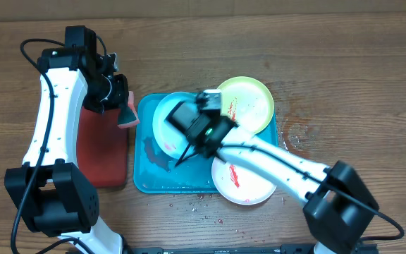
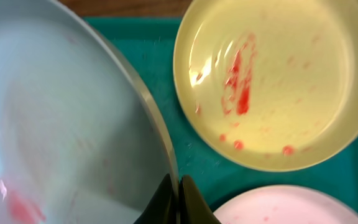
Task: Clean dirty plates on tray and stack at the side
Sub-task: 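Lift the light blue plate with right gripper and place it right of tray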
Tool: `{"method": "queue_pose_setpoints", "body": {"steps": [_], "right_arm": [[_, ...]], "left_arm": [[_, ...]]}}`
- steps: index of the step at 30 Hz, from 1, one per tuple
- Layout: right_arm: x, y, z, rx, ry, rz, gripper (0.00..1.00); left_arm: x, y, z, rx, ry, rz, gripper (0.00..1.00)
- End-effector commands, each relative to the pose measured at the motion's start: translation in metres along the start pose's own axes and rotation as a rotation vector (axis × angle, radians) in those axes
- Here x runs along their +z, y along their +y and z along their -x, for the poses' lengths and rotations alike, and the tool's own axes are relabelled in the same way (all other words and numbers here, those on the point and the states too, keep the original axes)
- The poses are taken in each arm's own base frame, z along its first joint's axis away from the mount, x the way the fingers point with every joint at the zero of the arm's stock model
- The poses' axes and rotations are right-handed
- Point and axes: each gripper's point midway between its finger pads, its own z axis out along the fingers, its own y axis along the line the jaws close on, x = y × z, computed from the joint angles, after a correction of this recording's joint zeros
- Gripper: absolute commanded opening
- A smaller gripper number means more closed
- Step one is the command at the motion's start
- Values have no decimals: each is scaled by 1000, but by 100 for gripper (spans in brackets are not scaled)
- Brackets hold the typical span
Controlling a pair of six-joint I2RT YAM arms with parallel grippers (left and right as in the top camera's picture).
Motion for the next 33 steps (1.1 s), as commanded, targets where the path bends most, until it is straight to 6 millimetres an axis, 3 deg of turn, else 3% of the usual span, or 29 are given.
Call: {"method": "queue_pose_setpoints", "body": {"steps": [1,5,7,11,12,14,17,19,23,27,30,33], "right_arm": [[-14,19,-1,69,219,280,4],[-20,-11,28,149,301,431,4],[-25,-43,50,226,301,474,4],[-26,-137,81,406,255,394,4],[-23,-171,83,470,252,342,4],[-13,-245,73,598,263,188,4],[0,-303,47,717,290,58,4],[8,-328,27,771,311,-9,4],[33,-359,-16,849,341,-96,4],[50,-362,-41,857,351,-121,4],[49,-362,-47,853,368,-131,4],[38,-360,-47,843,407,-132,20]], "left_arm": [[-6,-7,3,2,-19,-3,4],[-5,-12,3,15,-16,-4,4],[-5,-12,3,15,-16,-5,4],[-5,-13,2,18,-16,-5,4],[-5,-15,2,23,-15,-6,4],[-4,-17,2,31,-13,-7,4],[-3,-19,1,35,-10,-7,4],[-3,-19,1,35,-10,-7,4],[-3,-19,1,36,-10,-7,4],[-3,-19,-1,35,-4,-7,4],[-3,-19,-2,35,-1,-6,4],[-3,-19,-2,34,-2,-6,4]]}}
